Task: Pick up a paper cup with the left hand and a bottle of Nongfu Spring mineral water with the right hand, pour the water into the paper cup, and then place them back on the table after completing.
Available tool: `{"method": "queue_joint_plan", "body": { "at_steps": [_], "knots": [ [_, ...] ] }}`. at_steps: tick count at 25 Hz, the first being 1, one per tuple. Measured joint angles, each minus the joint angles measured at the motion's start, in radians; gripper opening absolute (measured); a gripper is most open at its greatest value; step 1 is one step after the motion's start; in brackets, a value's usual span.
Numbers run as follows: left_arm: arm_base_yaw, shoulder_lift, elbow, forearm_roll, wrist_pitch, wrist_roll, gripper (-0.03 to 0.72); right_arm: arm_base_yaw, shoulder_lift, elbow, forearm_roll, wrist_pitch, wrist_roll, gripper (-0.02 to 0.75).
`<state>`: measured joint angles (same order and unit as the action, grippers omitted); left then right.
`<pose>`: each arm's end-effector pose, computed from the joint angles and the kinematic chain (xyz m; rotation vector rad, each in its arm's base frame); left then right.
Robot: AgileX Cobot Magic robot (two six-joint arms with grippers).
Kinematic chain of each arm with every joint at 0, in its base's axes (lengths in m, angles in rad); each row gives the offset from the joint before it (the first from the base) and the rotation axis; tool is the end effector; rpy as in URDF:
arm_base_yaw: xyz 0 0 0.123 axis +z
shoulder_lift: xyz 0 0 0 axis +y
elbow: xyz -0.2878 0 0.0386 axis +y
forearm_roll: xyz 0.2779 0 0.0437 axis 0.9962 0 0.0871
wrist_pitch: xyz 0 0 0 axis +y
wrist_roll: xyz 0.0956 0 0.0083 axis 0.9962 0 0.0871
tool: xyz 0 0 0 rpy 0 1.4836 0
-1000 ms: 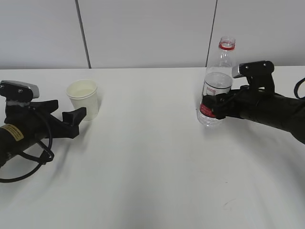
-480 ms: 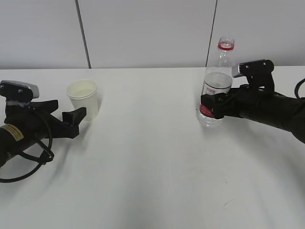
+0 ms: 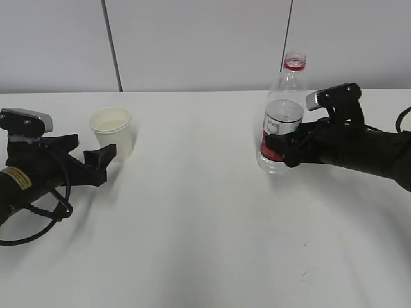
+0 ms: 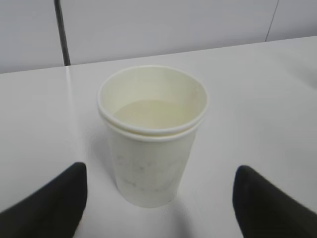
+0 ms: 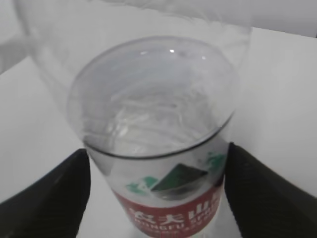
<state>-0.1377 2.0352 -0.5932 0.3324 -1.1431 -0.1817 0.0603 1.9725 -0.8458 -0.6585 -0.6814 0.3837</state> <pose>0.3245 -0.0737 0.0718 0.3038 1.7854 -0.3978 0.3829 0.0601 0.1005 -0.4627 1.9639 0.3413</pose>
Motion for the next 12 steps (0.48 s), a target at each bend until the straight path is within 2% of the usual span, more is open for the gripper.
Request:
{"method": "queue_joint_plan", "body": {
  "at_steps": [3,12],
  "knots": [
    [0.000,0.000,0.000,0.001,0.000,0.000,0.550,0.000,0.000,0.000,-0.029,0.000,0.023,0.586],
    [0.000,0.000,0.000,0.004,0.000,0.000,0.550,0.000,0.000,0.000,-0.037,0.018,0.042,0.574]
  ]
}}
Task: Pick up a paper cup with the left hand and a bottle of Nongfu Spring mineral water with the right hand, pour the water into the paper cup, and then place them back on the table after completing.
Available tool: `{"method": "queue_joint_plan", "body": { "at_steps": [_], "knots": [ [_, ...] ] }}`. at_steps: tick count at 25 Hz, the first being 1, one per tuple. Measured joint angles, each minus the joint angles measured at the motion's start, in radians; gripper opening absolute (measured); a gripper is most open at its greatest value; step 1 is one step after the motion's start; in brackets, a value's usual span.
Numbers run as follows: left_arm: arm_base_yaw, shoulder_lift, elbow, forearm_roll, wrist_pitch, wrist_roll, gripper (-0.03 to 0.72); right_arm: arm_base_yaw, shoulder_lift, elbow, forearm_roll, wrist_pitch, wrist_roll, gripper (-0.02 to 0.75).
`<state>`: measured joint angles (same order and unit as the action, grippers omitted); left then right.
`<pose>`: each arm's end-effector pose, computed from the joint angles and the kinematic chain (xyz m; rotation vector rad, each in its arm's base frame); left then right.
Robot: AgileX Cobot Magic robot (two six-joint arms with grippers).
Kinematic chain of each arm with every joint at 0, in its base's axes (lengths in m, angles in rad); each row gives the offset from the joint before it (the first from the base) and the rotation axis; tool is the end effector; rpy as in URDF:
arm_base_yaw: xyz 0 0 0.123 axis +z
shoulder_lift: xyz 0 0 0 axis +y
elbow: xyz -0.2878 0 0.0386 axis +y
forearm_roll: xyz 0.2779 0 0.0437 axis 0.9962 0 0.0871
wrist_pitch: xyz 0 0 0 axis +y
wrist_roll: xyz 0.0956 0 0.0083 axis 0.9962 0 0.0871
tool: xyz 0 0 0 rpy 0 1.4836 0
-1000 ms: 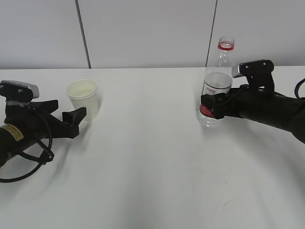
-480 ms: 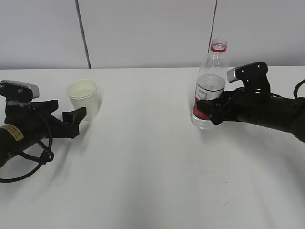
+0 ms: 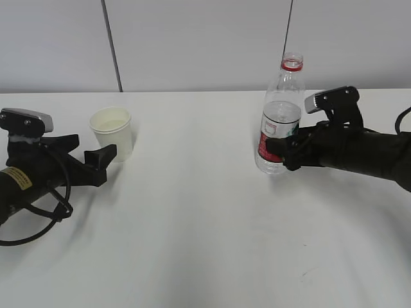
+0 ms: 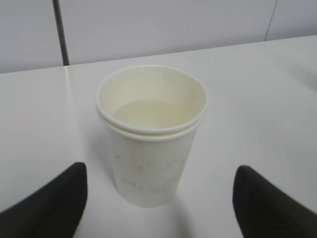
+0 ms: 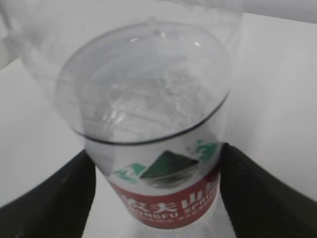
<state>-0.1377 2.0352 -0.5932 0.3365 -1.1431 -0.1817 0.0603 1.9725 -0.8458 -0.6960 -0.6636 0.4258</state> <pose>0.3244 -0.0740 0.0718 0.3081 1.7852 -0.3998 0.3813 0.0610 0.0984 -0.4660 1.9911 0.3595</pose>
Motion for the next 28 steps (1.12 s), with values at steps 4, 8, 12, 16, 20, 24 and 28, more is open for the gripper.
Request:
{"method": "queue_joint_plan", "body": {
  "at_steps": [4,8,12,16,20,24,28],
  "knots": [
    [0.000,0.000,0.000,0.001,0.000,0.000,0.550,0.000,0.000,0.000,-0.004,0.017,0.002,0.574],
    [0.000,0.000,0.000,0.006,0.000,0.000,0.550,0.000,0.000,0.000,-0.017,0.042,0.022,0.573],
    [0.000,0.000,0.000,0.010,0.000,0.000,0.550,0.000,0.000,0.003,-0.020,0.082,0.037,0.573],
    [0.000,0.000,0.000,0.013,0.000,0.000,0.550,0.000,-0.024,0.023,-0.021,0.122,0.043,0.573],
    [0.000,0.000,0.005,0.020,0.000,0.000,0.550,0.000,-0.093,0.045,-0.021,0.193,0.043,0.573],
    [0.000,-0.005,0.034,0.022,0.000,0.000,0.550,0.000,-0.158,0.049,-0.021,0.292,0.046,0.573],
    [0.000,-0.053,0.072,0.022,0.003,0.000,0.550,0.000,-0.216,0.051,-0.021,0.383,0.069,0.573]
  ]
}}
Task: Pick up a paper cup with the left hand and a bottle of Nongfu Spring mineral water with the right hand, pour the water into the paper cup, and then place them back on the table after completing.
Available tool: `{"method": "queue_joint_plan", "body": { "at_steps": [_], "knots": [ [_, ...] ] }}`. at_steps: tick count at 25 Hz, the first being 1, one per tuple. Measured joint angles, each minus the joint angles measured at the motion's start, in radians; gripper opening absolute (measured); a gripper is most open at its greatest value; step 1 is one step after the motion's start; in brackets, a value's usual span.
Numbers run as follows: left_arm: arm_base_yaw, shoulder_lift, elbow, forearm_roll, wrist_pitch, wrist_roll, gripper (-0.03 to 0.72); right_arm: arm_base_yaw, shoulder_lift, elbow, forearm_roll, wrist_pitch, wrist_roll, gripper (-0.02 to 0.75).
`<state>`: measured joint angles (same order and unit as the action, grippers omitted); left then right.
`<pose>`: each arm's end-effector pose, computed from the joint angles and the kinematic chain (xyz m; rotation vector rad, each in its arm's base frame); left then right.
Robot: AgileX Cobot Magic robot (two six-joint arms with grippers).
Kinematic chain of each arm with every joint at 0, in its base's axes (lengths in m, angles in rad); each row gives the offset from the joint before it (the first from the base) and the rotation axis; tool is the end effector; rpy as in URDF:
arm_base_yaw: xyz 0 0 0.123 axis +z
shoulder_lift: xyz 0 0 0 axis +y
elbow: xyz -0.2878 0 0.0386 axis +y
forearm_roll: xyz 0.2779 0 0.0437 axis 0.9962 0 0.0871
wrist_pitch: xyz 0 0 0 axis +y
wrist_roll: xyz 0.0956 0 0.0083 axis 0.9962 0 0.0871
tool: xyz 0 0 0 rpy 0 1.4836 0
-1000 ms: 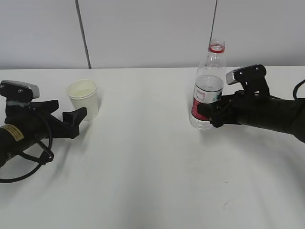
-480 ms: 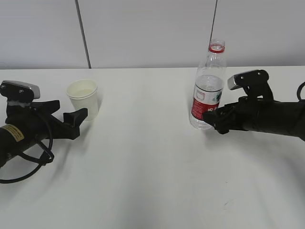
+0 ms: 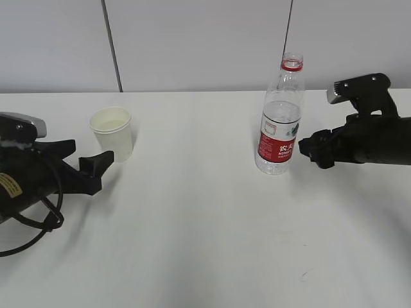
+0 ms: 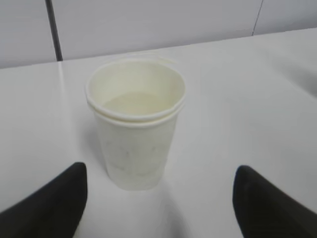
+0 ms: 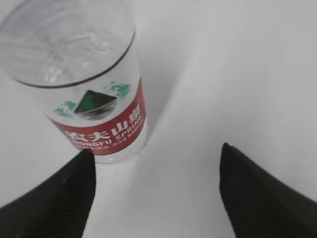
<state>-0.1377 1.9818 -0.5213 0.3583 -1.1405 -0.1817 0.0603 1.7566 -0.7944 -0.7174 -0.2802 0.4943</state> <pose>0.3052 -0.0732 0.0767 0.3300 1.8048 -0.4120 0.3586 0.0391 0.1377 -0.3905 2.1877 0.1254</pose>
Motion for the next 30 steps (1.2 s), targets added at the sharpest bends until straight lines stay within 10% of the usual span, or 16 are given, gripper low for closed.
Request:
{"method": "queue_joint_plan", "body": {
  "at_steps": [21,30],
  "knots": [
    [0.000,-0.444,0.022,0.008,0.699,-0.195,0.505,0.000,-0.220,0.004,0.083,0.525,0.139,0.573],
    [-0.036,-0.593,-0.016,-0.033,1.193,-0.266,0.489,0.000,-0.376,0.002,0.353,0.831,0.007,0.573]
  ]
}}
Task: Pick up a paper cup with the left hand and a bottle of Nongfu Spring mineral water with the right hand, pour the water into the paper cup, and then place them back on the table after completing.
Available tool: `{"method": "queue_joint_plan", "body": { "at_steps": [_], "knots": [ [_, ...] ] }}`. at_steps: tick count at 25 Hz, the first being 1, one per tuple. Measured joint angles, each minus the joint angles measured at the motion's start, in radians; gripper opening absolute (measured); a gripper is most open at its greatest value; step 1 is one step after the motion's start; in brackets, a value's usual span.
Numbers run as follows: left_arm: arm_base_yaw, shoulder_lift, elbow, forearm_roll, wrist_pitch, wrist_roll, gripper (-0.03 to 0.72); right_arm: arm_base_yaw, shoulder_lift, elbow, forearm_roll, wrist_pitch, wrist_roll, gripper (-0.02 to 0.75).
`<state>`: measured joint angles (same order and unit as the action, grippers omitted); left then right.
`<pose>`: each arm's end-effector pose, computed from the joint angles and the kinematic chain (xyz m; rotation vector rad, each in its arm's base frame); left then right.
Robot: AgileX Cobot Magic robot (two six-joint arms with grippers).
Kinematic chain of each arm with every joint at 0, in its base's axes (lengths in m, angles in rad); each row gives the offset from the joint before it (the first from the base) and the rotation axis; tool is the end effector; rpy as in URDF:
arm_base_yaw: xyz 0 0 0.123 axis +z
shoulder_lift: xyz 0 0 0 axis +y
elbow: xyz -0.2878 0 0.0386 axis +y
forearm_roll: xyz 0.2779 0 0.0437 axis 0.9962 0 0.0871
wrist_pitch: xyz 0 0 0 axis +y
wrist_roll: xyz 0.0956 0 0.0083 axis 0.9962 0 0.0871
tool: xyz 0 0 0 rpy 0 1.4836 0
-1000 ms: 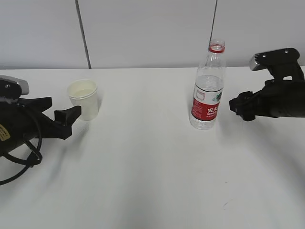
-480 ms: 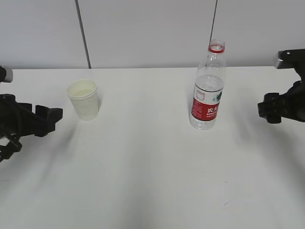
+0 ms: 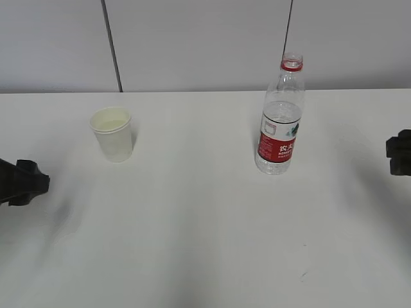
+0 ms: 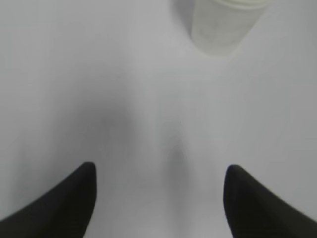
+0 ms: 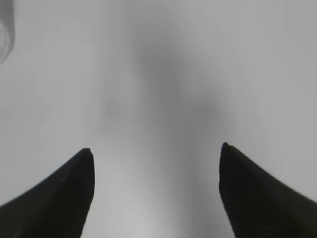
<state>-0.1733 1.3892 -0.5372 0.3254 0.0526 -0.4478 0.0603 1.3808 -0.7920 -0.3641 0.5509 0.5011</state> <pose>0.2639 -0.0445 0.1628 0.0523 2.3881 -0.1201 0.2886 -0.0005 0.2144 0.2308 2.5624 -0.1508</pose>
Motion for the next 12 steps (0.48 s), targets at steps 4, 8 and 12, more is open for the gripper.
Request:
{"method": "queue_joint_plan", "body": {
  "at_steps": [4,8,12],
  "knots": [
    [-0.039,-0.037,-0.100,-0.078,0.316,0.000,0.479,0.000,-0.038,-0.045,0.161,0.199,-0.179,0.573],
    [-0.061,-0.038,-0.216,-0.169,0.702,0.020,0.436,0.000,-0.042,-0.119,0.248,0.445,-0.292,0.573],
    [-0.062,-0.039,-0.306,-0.234,0.989,0.116,0.409,0.000,-0.043,-0.171,0.267,0.626,-0.324,0.573]
  ]
}}
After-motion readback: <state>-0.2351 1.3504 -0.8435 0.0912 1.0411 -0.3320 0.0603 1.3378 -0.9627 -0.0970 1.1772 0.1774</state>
